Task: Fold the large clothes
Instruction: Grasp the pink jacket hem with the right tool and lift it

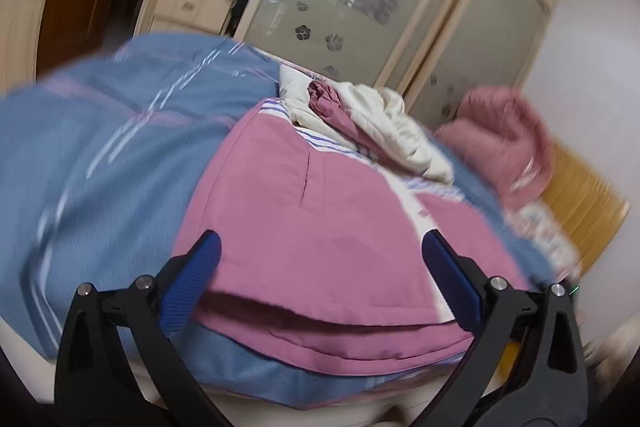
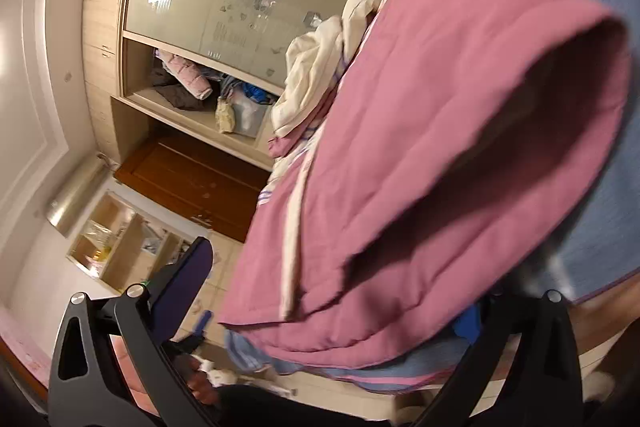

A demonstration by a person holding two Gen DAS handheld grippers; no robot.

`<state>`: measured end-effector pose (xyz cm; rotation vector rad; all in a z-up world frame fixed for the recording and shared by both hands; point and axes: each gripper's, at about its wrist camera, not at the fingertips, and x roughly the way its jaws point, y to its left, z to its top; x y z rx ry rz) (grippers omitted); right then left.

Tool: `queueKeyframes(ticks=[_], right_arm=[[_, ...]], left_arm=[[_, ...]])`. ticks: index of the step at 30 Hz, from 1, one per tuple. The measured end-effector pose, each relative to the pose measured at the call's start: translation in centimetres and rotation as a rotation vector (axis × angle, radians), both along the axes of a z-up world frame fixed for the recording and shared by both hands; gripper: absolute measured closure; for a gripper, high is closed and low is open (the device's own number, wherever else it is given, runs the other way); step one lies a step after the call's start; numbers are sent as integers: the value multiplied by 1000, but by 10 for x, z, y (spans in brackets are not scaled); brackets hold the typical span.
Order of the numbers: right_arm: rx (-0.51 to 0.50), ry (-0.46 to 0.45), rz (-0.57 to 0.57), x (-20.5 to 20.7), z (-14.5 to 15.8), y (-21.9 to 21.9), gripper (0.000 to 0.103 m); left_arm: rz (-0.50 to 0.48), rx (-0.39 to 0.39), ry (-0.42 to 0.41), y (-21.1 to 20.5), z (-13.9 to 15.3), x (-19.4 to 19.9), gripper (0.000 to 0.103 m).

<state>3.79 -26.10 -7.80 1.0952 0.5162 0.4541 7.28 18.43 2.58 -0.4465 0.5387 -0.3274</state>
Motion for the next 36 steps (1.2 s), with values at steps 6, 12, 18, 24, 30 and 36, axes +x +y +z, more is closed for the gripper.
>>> queueKeyframes(ticks=[6, 12, 18, 24, 30, 36], right_arm=[[18, 11, -2, 11, 3, 10, 1], [17, 12, 6, 12, 3, 9, 1], [30, 5, 17, 10, 2, 7, 1], [42, 3, 18, 11, 2, 6, 1], [75, 5, 24, 10, -1, 3, 1], [83, 16, 40, 10, 1, 7, 1]], left_arm=[[-2, -470, 150, 40, -52, -11, 2], [16, -605, 248, 36, -83, -13, 2], [-56, -718, 323, 20, -105, 3, 2], [-75, -649, 306, -7, -99, 6, 2], [-103, -642, 318, -31, -103, 11, 2], [-64, -564, 256, -49, -96, 15, 2]])
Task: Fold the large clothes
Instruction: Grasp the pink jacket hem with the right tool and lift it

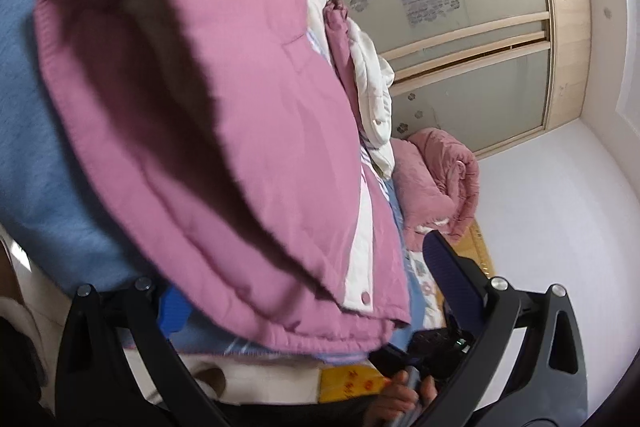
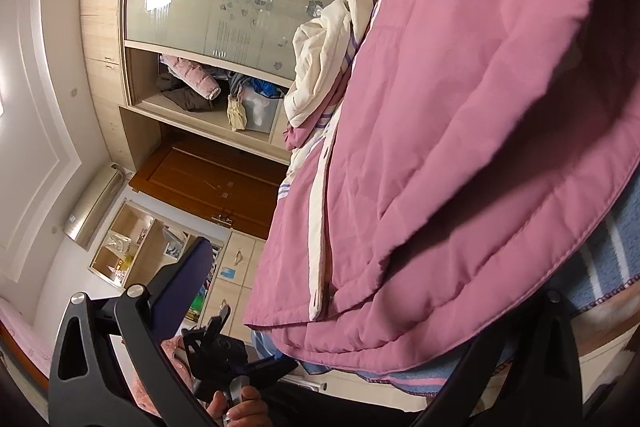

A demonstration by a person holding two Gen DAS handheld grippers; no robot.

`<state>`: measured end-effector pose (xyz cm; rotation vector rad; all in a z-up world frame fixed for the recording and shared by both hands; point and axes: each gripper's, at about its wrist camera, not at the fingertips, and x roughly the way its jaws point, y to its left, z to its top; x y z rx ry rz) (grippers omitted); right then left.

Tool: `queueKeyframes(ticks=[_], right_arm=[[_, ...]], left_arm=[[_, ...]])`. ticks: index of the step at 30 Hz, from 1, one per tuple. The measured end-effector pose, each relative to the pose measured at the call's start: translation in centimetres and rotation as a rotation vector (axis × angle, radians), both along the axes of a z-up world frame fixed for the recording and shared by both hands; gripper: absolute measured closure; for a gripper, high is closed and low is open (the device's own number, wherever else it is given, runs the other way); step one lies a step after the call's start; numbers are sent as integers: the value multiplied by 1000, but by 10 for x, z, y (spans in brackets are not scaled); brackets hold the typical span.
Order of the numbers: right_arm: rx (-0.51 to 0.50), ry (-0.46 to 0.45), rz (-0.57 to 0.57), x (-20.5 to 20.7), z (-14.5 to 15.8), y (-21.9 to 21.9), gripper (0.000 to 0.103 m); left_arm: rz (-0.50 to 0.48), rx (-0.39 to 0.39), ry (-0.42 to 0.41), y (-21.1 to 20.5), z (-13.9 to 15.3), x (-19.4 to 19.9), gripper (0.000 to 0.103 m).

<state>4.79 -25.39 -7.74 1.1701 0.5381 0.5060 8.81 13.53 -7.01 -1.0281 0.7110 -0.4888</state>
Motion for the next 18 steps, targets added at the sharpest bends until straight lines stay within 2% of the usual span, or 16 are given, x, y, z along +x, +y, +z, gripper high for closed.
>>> queueKeyframes(ticks=[2, 4, 5, 6, 7, 8, 9, 10, 13, 18], right_arm=[[-16, 13, -3, 1, 1, 2, 2], [-49, 39, -11, 2, 1, 3, 20], [-60, 50, -10, 3, 0, 4, 37], [-72, 65, -12, 5, -1, 4, 52], [-88, 84, -23, 5, -3, 4, 60], [-97, 95, -29, 5, -5, 4, 76], [-108, 106, -37, 5, -5, 4, 92], [-111, 109, -42, 5, -6, 3, 92], [-122, 82, -31, 3, 0, 5, 95], [-161, 81, -25, 3, 6, 6, 95]], left_arm=[[17, 17, -21, -7, 4, 3, 2], [36, 29, -31, -11, 8, 7, 2], [47, 38, -28, -14, 9, 9, 3], [54, 46, -24, -15, 10, 10, 11], [70, 67, -21, -18, 11, 12, 20], [88, 98, -13, -18, 12, 12, 48], [102, 133, 1, -18, 12, 14, 83], [114, 169, 26, -18, 10, 16, 87], [122, 127, 46, -13, 4, 18, 91], [118, 248, -12, -24, 22, 16, 93]])
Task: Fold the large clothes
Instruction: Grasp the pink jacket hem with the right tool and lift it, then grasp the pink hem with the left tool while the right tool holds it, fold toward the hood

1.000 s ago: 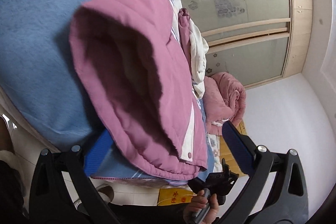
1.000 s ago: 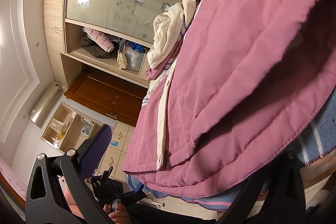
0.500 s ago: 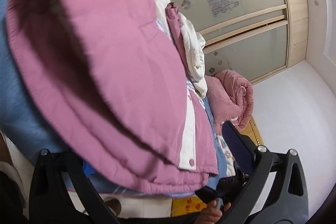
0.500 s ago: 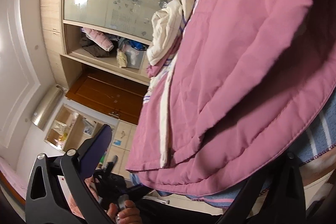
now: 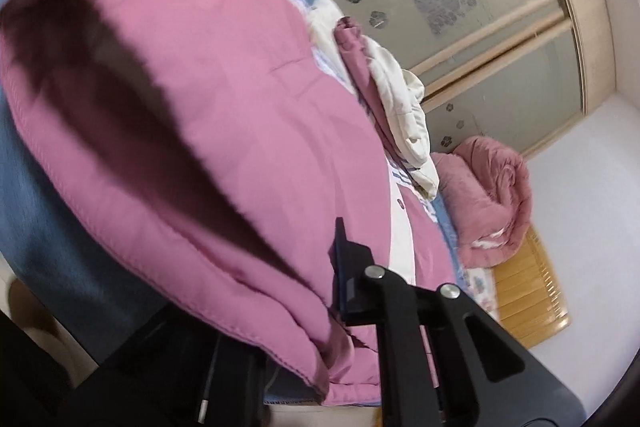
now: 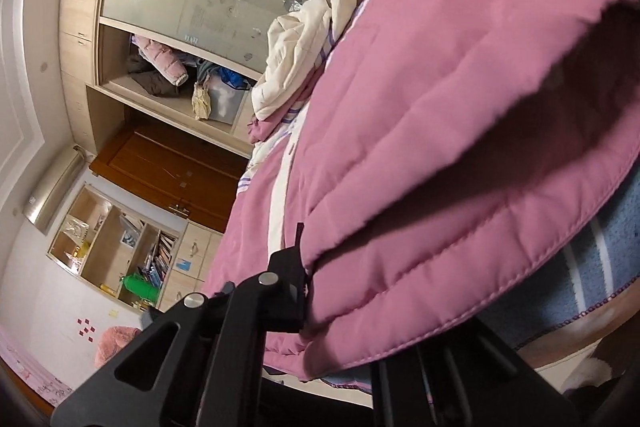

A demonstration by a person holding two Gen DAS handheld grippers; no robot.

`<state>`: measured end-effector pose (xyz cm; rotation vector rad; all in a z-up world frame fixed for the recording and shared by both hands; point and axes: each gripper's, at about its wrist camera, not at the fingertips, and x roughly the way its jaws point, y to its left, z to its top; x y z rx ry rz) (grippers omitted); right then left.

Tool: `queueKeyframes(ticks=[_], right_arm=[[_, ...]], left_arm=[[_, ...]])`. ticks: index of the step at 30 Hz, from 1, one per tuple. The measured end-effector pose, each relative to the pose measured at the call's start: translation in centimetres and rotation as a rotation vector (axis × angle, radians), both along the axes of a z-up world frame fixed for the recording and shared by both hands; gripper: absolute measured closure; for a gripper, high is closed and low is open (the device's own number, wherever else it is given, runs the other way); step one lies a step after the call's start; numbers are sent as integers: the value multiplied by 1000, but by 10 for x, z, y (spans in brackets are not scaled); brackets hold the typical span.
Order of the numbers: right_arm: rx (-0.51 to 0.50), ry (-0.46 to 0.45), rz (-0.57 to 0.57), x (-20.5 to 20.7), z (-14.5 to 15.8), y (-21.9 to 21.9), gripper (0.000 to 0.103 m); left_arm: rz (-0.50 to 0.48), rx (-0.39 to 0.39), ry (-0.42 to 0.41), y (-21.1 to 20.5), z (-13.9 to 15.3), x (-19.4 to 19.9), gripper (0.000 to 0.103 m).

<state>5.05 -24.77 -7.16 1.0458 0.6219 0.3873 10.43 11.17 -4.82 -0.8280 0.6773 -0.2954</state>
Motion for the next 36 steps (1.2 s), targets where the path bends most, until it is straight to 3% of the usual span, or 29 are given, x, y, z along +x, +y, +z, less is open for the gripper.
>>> queueKeyframes(ticks=[7, 15, 18, 20, 22, 25, 31, 36], right_arm=[[-7, 12, 0, 1, -1, 0, 95], [-32, -16, -13, 0, 8, 4, 96], [-162, -49, -16, 0, 25, 11, 96], [-368, -98, -22, -2, 47, 25, 96], [-499, -150, -24, -5, 63, 37, 96], [-619, -196, -28, -4, 75, 46, 96], [-774, -279, -47, 2, 92, 53, 96], [-799, -335, -82, 13, 104, 49, 96]], left_arm=[[-11, 212, -40, -17, 21, -4, 93], [-15, 344, -69, -28, 32, -7, 93], [-15, 417, -84, -33, 37, -6, 92], [-10, 476, -102, -39, 42, -6, 92], [-11, 531, -125, -43, 48, -8, 92], [-19, 587, -166, -47, 58, -8, 91], [-50, 707, -267, -58, 80, -6, 91], [-57, 716, -321, -59, 94, 1, 91]])
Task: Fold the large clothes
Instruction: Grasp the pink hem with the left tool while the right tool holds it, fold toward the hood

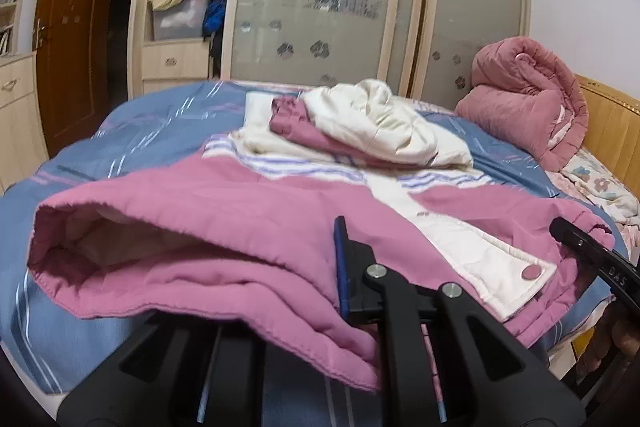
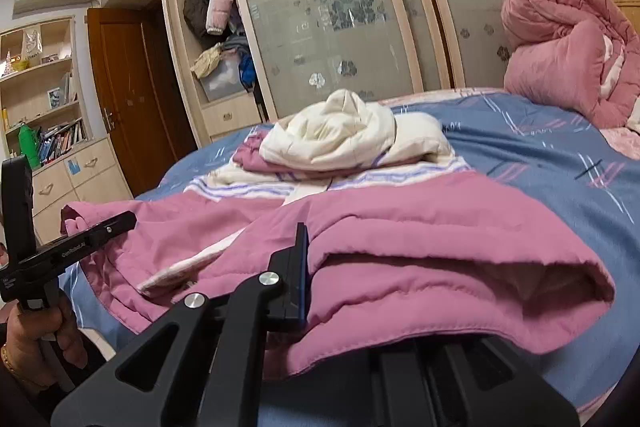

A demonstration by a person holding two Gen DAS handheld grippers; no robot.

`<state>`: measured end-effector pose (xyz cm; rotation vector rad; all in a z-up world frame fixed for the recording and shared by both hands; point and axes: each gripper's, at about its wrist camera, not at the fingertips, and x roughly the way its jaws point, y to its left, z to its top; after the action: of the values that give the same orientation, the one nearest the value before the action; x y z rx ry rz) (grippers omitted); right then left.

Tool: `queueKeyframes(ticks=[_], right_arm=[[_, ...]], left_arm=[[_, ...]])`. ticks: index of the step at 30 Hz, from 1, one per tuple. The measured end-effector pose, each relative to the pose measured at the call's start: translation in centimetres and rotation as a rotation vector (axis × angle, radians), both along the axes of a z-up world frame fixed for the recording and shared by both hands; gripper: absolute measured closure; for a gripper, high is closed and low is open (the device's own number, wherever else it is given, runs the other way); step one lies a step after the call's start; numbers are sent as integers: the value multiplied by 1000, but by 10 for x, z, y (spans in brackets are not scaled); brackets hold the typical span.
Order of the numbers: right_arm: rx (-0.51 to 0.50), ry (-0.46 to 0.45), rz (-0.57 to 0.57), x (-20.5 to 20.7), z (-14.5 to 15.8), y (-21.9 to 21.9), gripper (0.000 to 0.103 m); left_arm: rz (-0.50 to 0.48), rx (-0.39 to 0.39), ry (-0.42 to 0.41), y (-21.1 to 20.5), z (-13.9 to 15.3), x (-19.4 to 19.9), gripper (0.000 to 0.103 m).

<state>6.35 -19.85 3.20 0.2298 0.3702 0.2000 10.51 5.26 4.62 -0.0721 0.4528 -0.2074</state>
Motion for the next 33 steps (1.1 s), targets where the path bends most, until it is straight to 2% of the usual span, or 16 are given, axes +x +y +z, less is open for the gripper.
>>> queueKeyframes(ticks=[15, 18, 27, 33], right_arm=[[-20, -121, -33, 46, 24, -7, 96], [-49, -147, -50, 55, 26, -4, 96], [-264, -256, -67, 90, 37, 11, 96], [-285, -276, -106, 107, 27, 11, 96]], left_arm=[[-9, 21, -97, -11, 37, 49, 91], [-7, 20, -136, -13, 38, 58, 90], [-11, 42, -221, -19, 39, 95, 90], [-54, 71, -264, -30, 37, 121, 89]])
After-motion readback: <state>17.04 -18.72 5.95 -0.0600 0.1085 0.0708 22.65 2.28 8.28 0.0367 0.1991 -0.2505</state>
